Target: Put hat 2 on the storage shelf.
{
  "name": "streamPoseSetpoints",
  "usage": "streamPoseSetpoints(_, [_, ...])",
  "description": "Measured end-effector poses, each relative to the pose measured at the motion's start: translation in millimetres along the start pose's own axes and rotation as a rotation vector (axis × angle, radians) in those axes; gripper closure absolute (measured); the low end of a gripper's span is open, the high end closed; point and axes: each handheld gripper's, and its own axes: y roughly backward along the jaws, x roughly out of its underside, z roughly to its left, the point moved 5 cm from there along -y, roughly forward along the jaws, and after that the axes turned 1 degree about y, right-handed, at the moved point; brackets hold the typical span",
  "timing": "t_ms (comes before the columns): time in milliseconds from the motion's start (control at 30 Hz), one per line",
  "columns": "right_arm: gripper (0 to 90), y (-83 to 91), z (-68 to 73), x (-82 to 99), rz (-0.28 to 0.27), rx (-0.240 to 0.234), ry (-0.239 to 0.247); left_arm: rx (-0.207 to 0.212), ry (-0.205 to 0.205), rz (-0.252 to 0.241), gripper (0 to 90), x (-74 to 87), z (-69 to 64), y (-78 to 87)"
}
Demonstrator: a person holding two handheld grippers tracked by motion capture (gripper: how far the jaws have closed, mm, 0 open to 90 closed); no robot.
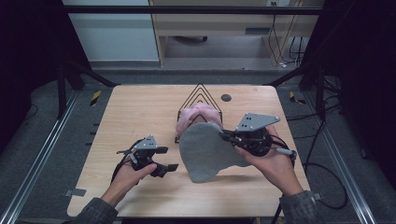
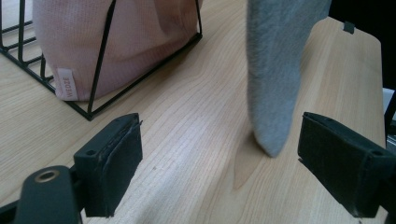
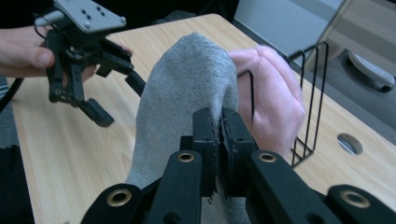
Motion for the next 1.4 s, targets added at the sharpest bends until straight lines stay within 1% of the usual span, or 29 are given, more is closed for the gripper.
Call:
streamPoseSetpoints(133, [86.0, -4.0, 5.2, -10.3, -0.01, -0.014, 0.021, 0.014, 0.0, -0.007, 13.3, -0.7, -1.6, 0.5])
streamPoseSetpoints(167, [86.0, -4.0, 5.2, -10.3, -0.01, -0.014, 0.021, 0.014, 0.0, -0.007, 13.3, -0.7, -1.6, 0.5])
streamPoseSetpoints(200, [86.0, -6.8, 7.8, -15.9, -0.01, -0.024, 0.027, 0.014, -0.002, -0.008, 13.3, -0.9, -2.0, 0.8])
streamPoseSetpoints(267, [86.0, -9.6, 9.9, -20.6, -0.004, -0.026, 0.044, 0.014, -0.006, -0.007, 13.4, -1.4, -3.1, 1.5])
streamPoseSetpoints(400, [86.0, -14.1, 12.4, -28.8, 0.003, -0.031, 0.061, 0.013, -0.021, 0.001, 13.4, -1.9, -4.7, 5.6])
streamPoseSetpoints(433, [86.0, -14.7, 12.9, -30.8, 0.005, -0.033, 0.068, 0.02, -0.027, 0.005, 13.3, -3.0, -5.1, 7.1])
streamPoseSetpoints(500, [86.0, -15.8, 13.7, -34.7, 0.009, -0.042, 0.079, 0.03, -0.042, 0.01, 13.2, -7.1, -5.5, 9.9])
streamPoseSetpoints(533, [86.0, -16.5, 13.6, -36.8, 0.013, -0.044, 0.084, 0.034, -0.059, 0.019, 13.2, -9.6, -4.7, 10.8])
streamPoseSetpoints(567, [86.0, -17.0, 13.4, -39.0, 0.014, -0.046, 0.089, 0.032, -0.072, 0.031, 13.2, -12.4, -3.6, 11.4])
streamPoseSetpoints(633, [86.0, -17.6, 13.3, -43.5, 0.01, -0.05, 0.098, 0.017, -0.091, 0.043, 13.3, -19.2, -0.3, 13.4])
streamPoseSetpoints(733, [86.0, -16.7, 14.0, -48.7, 0.0, -0.054, 0.1, 0.009, -0.122, 0.062, 13.3, -30.9, 2.9, 16.0])
streamPoseSetpoints(833, [86.0, -15.6, 13.8, -51.8, -0.001, -0.051, 0.105, 0.017, -0.141, 0.066, 13.1, -43.0, 3.1, 17.2])
streamPoseSetpoints(1000, [86.1, -13.4, 14.4, -57.4, -0.009, -0.056, 0.108, 0.035, -0.133, 0.038, 13.4, -57.3, 2.2, 13.4])
streamPoseSetpoints(1067, [86.0, -12.8, 14.4, -60.2, -0.014, -0.06, 0.106, 0.034, -0.145, 0.035, 13.7, -60.9, 1.0, 10.7])
streamPoseSetpoints(1167, [86.1, -12.6, 14.1, -64.1, -0.024, -0.066, 0.104, 0.043, -0.149, 0.027, 15.9, -64.7, -0.5, 7.1])
streamPoseSetpoints(1200, [86.0, -12.7, 14.3, -64.9, -0.024, -0.067, 0.102, 0.04, -0.153, 0.023, 18.2, -65.8, -0.6, 6.3])
streamPoseSetpoints(1267, [86.0, -13.7, 14.5, -65.6, -0.024, -0.068, 0.102, 0.041, -0.145, 0.005, 24.0, -68.0, -0.9, 5.3])
streamPoseSetpoints(1333, [86.1, -14.9, 14.1, -65.1, -0.022, -0.066, 0.098, 0.041, -0.142, -0.005, 35.5, -69.2, -0.8, 5.2])
streamPoseSetpoints(1400, [86.0, -15.9, 13.4, -64.1, -0.02, -0.065, 0.093, 0.044, -0.134, -0.01, 44.8, -70.5, -0.4, 4.0])
